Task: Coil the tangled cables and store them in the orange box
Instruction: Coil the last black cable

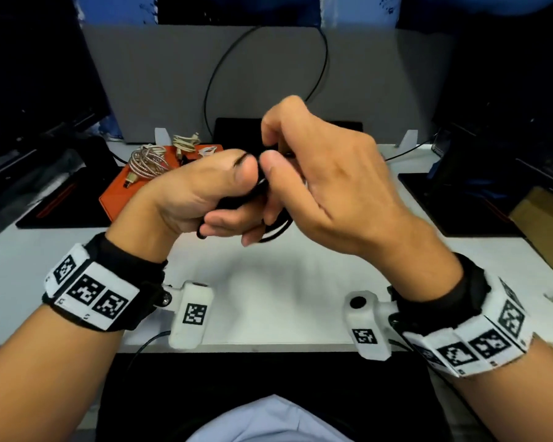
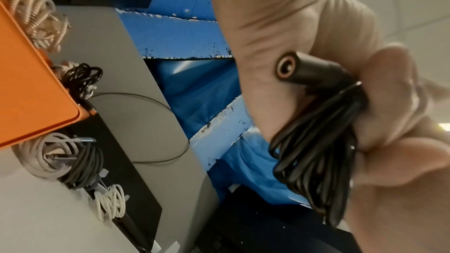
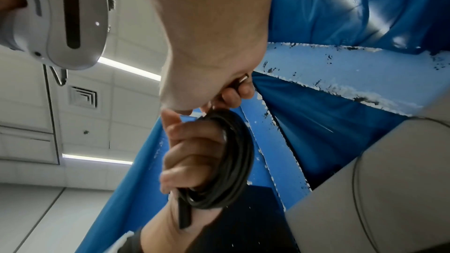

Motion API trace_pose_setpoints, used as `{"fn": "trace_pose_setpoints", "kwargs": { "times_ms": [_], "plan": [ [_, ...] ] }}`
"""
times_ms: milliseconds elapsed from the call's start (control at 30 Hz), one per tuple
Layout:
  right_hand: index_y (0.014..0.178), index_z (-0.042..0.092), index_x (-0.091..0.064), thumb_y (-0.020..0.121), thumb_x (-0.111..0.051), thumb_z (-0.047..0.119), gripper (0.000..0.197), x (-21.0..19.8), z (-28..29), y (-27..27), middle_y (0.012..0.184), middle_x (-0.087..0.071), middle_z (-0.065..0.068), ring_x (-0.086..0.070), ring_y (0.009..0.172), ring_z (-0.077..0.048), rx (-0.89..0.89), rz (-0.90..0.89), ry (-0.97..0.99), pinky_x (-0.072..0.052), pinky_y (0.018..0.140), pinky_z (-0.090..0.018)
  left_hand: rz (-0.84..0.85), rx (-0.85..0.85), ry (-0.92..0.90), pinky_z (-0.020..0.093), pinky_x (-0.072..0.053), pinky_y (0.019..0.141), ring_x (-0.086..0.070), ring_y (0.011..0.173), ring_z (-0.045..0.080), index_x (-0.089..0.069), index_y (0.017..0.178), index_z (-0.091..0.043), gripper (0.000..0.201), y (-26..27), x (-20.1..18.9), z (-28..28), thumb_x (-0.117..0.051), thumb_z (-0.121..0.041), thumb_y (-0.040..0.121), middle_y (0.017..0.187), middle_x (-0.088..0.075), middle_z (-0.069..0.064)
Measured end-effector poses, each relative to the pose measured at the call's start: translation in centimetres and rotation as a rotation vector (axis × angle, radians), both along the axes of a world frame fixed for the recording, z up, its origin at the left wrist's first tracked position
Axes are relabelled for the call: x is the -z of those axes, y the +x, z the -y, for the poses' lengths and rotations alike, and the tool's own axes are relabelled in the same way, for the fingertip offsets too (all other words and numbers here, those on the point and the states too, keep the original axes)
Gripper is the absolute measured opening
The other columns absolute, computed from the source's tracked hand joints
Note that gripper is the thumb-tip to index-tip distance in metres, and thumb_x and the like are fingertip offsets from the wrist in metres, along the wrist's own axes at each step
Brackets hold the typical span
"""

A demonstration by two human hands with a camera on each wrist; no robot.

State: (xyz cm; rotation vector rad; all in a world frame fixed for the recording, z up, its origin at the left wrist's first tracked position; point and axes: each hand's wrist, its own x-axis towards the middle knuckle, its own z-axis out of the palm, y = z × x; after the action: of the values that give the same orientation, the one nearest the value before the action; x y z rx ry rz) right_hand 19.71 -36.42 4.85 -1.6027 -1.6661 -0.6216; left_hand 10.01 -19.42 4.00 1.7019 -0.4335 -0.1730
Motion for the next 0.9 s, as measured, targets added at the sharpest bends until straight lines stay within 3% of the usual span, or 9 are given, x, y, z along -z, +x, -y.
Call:
{"fn": "trace_pose_setpoints", "kwargs": {
  "times_ms": [100, 200, 400, 500, 567, 700, 767, 833, 900],
  "plan": [
    [0.114, 0.013, -0.062, 0.104, -0.033, 0.045, 0.044, 0.9, -0.9, 0.5, 0.105, -0.055, 0.001, -0.052, 0.073, -0.016, 0.071, 0.046, -0.059, -0.039, 0.059, -0.031, -0.05, 0.027, 0.075, 0.032, -0.053, 0.061, -0.041, 0.03, 0.005, -0.068, 0.08, 0.001, 0.038, 0.1, 0.0, 0.1, -0.074, -0.035, 0.089, 0.035, -0.035, 0.004],
    [0.094, 0.023, -0.059, 0.101, -0.021, 0.058, 0.052, 1.3, -1.6, 1.2, 0.102, -0.047, 0.008, -0.053, 0.074, -0.014, 0.072, -0.045, -0.216, -0.036, 0.059, -0.03, -0.095, -0.049, 0.07, 0.035, -0.055, 0.062, -0.039, 0.027, 0.01, -0.067, 0.071, -0.008, 0.018, 0.3, -0.1, 0.0, -0.068, -0.017, 0.086, 0.034, -0.039, -0.001],
    [0.057, 0.026, -0.058, 0.096, -0.023, 0.069, 0.068, 2.0, -2.7, 2.3, 0.064, -0.064, 0.007, -0.065, 0.073, -0.013, 0.167, -0.348, -0.157, -0.052, 0.072, -0.041, -0.077, -0.312, 0.034, 0.033, -0.057, 0.075, -0.056, 0.042, 0.017, -0.066, 0.076, -0.001, 0.04, 0.9, -0.2, 0.3, -0.079, -0.038, 0.081, 0.044, -0.05, 0.003],
    [0.061, 0.016, -0.064, 0.099, -0.033, 0.071, 0.074, 1.9, -2.8, 3.3, 0.051, -0.057, 0.008, -0.056, 0.054, -0.009, 0.255, -0.5, -0.088, -0.045, 0.059, -0.035, 0.125, -0.574, 0.173, 0.032, -0.051, 0.072, -0.059, 0.06, 0.019, -0.061, 0.085, 0.011, 0.052, 1.6, -0.2, 0.8, -0.073, -0.039, 0.09, 0.059, -0.058, 0.003],
    [0.065, 0.01, -0.065, 0.102, -0.039, 0.067, 0.073, 1.8, -2.9, 3.5, 0.05, -0.053, 0.008, -0.047, 0.05, -0.006, 0.178, -0.629, -0.077, -0.037, 0.056, -0.028, 0.222, -0.667, 0.184, 0.034, -0.054, 0.072, -0.052, 0.057, 0.017, -0.055, 0.093, 0.018, 0.057, 2.0, -0.1, 1.1, -0.064, -0.038, 0.094, 0.058, -0.051, 0.001],
    [0.098, -0.007, -0.066, 0.109, -0.038, 0.052, 0.066, 1.0, -2.4, 3.6, 0.066, -0.067, 0.001, -0.051, 0.053, -0.001, -0.179, -0.901, -0.19, -0.033, 0.05, -0.016, 0.268, -0.707, 0.09, 0.037, -0.053, 0.069, -0.04, 0.057, 0.022, -0.055, 0.104, 0.02, 0.06, 2.3, -0.1, 0.5, -0.058, -0.041, 0.101, 0.073, -0.044, 0.04],
    [0.11, -0.009, -0.064, 0.109, -0.037, 0.049, 0.064, 1.0, -2.2, 3.4, 0.07, -0.07, 0.005, -0.055, 0.054, 0.0, -0.253, -0.923, -0.254, -0.029, 0.05, -0.019, 0.286, -0.749, 0.107, 0.033, -0.047, 0.067, -0.042, 0.059, 0.024, -0.056, 0.096, 0.015, 0.06, 2.3, -0.1, 0.2, -0.055, -0.044, 0.103, 0.076, -0.048, 0.042],
    [0.106, -0.01, -0.063, 0.109, -0.041, 0.05, 0.064, 1.2, -2.4, 3.3, 0.067, -0.066, 0.006, -0.051, 0.053, -0.001, -0.229, -0.918, -0.248, -0.029, 0.05, -0.021, 0.295, -0.797, 0.159, 0.032, -0.047, 0.067, -0.05, 0.063, 0.026, -0.059, 0.09, 0.009, 0.056, 2.4, 0.1, 0.1, -0.051, -0.045, 0.105, 0.079, -0.056, 0.039],
    [0.096, -0.011, -0.062, 0.108, -0.047, 0.049, 0.062, 1.4, -2.7, 3.5, 0.062, -0.061, 0.003, -0.046, 0.05, -0.005, -0.184, -0.915, -0.201, -0.031, 0.05, -0.02, 0.285, -0.845, 0.271, 0.045, -0.052, 0.072, -0.059, 0.072, 0.03, -0.062, 0.093, 0.008, 0.06, 2.6, 0.3, -0.2, -0.048, -0.05, 0.105, 0.087, -0.065, 0.035]
  ]
}}
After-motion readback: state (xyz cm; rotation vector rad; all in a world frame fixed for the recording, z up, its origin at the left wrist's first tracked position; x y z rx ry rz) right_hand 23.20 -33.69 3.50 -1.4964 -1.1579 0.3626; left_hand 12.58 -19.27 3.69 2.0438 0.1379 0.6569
